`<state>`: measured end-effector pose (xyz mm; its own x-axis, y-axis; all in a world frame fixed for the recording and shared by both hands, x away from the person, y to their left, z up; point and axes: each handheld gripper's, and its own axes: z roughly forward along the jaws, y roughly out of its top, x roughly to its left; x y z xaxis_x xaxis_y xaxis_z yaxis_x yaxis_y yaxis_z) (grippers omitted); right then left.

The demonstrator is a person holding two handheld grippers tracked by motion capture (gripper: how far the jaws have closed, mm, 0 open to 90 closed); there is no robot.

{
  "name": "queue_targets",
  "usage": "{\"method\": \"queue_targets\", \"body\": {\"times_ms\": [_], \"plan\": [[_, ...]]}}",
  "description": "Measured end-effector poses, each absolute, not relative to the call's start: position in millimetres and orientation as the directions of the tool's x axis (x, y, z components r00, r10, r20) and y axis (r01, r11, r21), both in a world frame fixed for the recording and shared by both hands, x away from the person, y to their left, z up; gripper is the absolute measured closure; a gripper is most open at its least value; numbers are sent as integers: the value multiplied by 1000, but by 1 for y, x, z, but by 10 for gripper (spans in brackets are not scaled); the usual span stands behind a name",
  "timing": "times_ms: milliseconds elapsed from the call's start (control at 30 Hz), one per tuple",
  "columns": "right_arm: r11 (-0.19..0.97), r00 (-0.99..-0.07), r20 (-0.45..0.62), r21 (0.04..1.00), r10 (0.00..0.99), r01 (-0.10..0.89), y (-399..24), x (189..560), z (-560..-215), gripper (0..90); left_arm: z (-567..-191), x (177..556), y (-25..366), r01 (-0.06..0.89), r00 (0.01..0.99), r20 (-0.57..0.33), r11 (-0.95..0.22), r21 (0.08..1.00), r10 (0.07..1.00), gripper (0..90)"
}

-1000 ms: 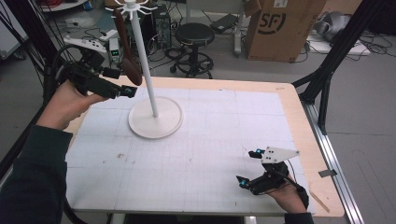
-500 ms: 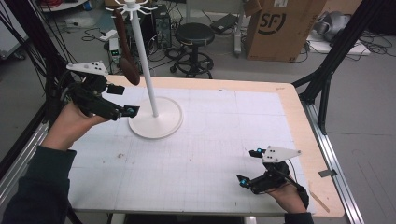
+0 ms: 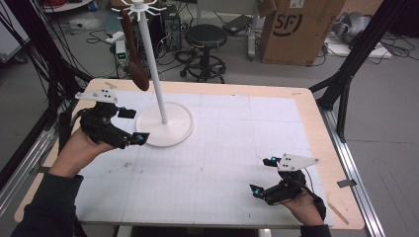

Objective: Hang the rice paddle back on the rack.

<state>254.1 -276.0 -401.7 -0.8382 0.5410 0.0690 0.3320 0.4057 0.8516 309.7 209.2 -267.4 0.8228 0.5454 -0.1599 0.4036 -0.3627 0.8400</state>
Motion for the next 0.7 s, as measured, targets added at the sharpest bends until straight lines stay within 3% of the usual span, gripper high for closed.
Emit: {"method": "queue_targets", "body": {"times_ms": [700], "plan": [[370,-827,92,863,555,345,-278,257,-397,3,-321,290,211,386,843,-160,-371,844,513,16]]}}
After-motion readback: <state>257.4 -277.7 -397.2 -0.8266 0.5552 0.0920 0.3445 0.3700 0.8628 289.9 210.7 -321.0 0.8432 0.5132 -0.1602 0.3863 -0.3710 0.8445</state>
